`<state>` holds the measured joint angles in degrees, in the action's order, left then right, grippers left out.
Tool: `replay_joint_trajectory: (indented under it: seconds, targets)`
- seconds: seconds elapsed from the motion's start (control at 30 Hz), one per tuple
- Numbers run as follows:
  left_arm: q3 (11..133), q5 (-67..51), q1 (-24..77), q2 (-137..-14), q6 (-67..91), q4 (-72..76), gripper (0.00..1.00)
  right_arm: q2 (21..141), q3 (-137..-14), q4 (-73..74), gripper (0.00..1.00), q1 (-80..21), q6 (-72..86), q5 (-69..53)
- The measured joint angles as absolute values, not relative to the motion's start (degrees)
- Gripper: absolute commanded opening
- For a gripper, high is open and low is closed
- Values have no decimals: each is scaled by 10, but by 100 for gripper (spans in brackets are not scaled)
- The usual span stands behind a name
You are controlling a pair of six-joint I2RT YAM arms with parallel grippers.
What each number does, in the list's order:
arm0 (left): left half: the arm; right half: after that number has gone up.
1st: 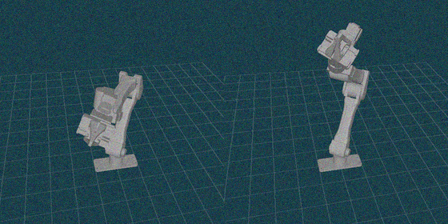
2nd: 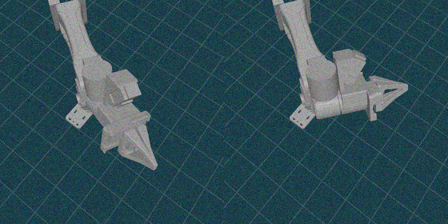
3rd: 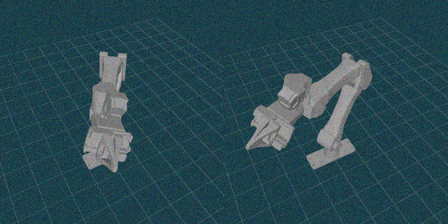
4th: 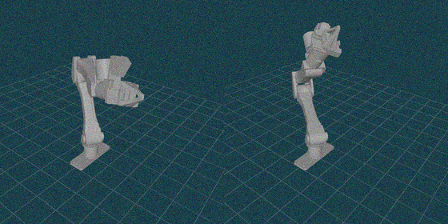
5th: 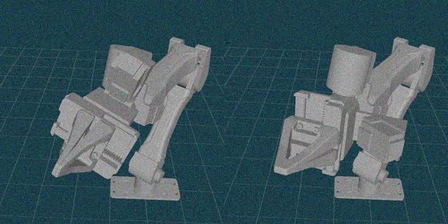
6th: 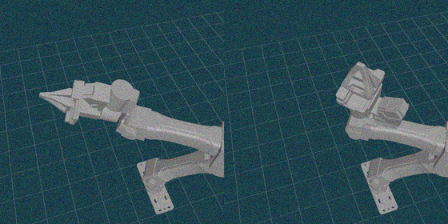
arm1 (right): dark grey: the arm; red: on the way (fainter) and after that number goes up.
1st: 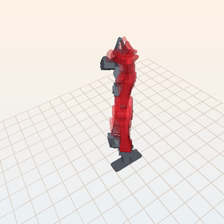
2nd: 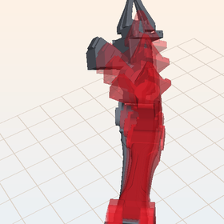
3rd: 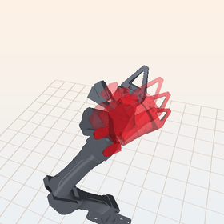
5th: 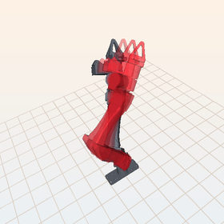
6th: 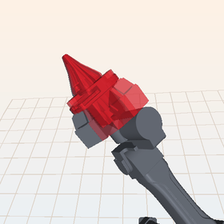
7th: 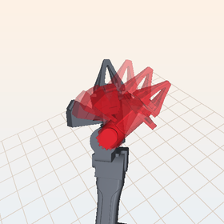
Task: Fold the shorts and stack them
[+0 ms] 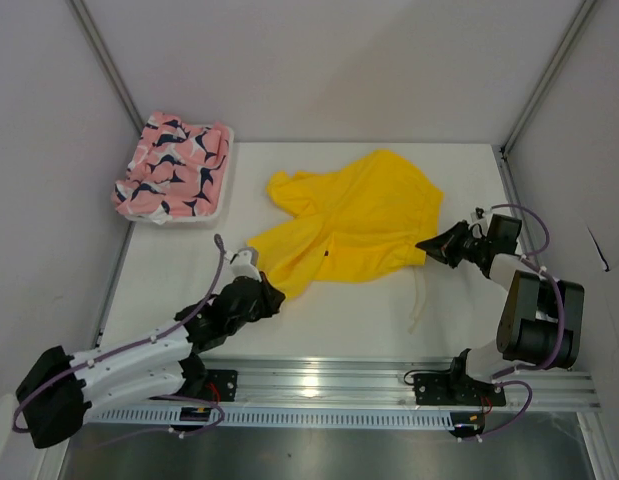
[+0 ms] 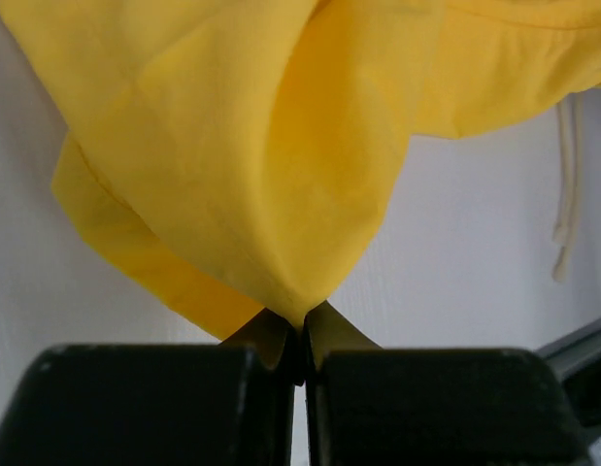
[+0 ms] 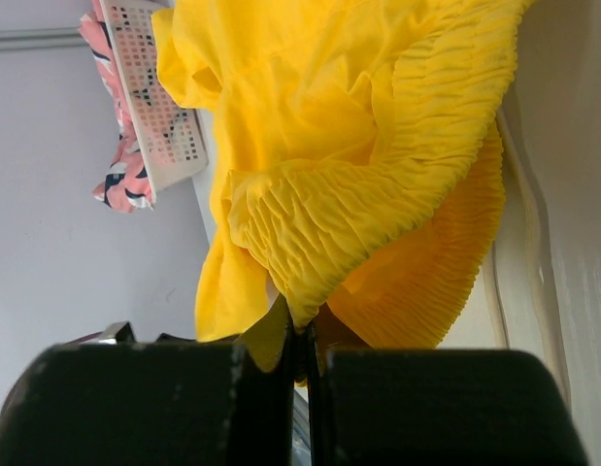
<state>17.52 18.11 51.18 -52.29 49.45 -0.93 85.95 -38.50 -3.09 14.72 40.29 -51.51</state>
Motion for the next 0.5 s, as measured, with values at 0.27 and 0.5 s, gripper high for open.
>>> replay_joint_trajectory:
  seconds: [0.27, 0.5]
  targets:
    - [331, 155, 407, -422, 461, -166, 0, 807, -387, 21, 0, 151, 384, -520]
    - [429, 70, 245, -408, 413, -256, 0, 692, -441, 92, 0, 164, 368, -533]
